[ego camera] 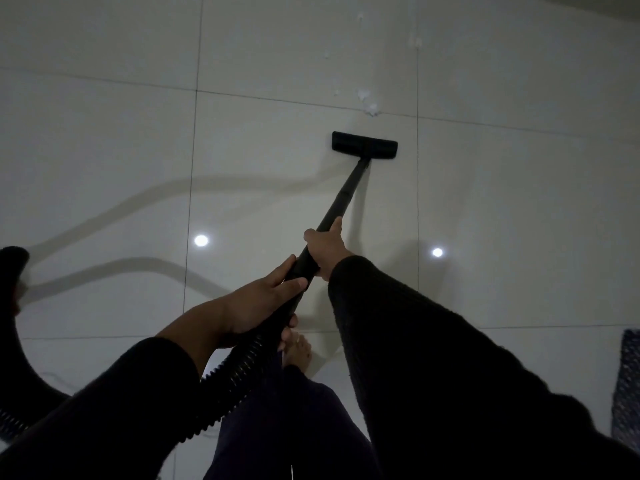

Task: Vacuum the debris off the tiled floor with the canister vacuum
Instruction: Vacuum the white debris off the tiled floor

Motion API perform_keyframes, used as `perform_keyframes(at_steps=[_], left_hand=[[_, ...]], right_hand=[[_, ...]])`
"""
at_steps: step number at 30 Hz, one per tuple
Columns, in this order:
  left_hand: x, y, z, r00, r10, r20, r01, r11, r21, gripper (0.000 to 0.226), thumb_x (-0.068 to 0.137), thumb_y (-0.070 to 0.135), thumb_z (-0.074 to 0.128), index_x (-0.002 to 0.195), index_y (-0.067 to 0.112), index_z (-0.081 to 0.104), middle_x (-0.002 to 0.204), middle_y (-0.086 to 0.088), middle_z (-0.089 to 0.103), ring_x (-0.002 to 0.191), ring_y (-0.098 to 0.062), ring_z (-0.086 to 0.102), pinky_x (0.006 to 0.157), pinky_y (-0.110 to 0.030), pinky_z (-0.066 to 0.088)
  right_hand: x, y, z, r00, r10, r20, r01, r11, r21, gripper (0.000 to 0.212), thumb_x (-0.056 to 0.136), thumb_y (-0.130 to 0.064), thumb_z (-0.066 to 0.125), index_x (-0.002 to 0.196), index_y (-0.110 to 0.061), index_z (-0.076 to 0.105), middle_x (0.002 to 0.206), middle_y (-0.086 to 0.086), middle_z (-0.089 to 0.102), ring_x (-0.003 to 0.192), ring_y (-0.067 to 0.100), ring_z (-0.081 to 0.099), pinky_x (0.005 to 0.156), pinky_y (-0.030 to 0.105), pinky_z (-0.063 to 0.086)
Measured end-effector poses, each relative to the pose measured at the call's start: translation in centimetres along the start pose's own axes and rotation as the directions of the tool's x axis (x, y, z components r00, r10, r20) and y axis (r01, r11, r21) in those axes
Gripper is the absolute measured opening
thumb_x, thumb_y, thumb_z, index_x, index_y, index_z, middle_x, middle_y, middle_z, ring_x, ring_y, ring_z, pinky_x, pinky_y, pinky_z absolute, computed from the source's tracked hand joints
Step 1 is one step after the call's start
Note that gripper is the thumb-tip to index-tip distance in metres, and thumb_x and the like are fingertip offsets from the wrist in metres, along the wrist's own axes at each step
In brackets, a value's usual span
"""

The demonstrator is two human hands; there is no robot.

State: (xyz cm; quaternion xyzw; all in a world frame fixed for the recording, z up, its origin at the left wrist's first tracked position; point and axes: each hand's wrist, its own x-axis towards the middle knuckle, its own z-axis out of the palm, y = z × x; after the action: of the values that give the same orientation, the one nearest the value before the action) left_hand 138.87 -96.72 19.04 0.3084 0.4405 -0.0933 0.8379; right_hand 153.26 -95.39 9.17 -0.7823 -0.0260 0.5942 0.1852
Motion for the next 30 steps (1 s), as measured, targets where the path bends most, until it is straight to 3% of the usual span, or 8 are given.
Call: perform_keyframes(at_steps=[9,19,30], left_hand=[[1.2,4.2,-3.3,0.998,-0.049,-0.029,0.049,0.999,-0.02,0.066,0.098,0.031,0.044,0.147,0.049,0.003,0.069,-0.013,0.051,0.046,-0.018,0.054,0.046,-0.028,0.049],[3.0,10.1,-5.9,0.996,-0.063,-0.067,0.061,0.997,-0.041,0.066,0.098,0.03,0.045,0.146,0.05,0.004,0.068,-0.012,0.051,0.044,-0.015,0.054,0.043,-0.026,0.048],[4.8,18.8,-8.9,0.994,-0.055,-0.096,0.049,0.996,-0.074,0.061,0.097,0.033,0.045,0.144,0.052,0.011,0.069,-0.011,0.052,0.046,-0.015,0.053,0.046,-0.029,0.048]], right_hand=[[1.7,-4.4,1.1,1.0,-0.002,-0.006,0.002,0.999,0.047,0.088,0.089,-0.023,0.045,0.147,-0.041,-0.018,0.109,0.006,0.048,0.102,0.032,0.061,0.091,0.051,0.055],[4.2,-11.1,1.3,1.0,-0.027,-0.009,0.027,1.0,-0.005,0.087,0.09,-0.023,0.045,0.149,-0.038,-0.017,0.135,0.016,0.05,0.104,0.032,0.061,0.098,0.047,0.051],[6.6,-20.9,1.3,0.999,-0.018,0.03,0.02,0.998,-0.051,0.089,0.088,-0.024,0.045,0.146,-0.041,-0.02,0.13,0.015,0.053,0.101,0.032,0.063,0.093,0.049,0.053]])
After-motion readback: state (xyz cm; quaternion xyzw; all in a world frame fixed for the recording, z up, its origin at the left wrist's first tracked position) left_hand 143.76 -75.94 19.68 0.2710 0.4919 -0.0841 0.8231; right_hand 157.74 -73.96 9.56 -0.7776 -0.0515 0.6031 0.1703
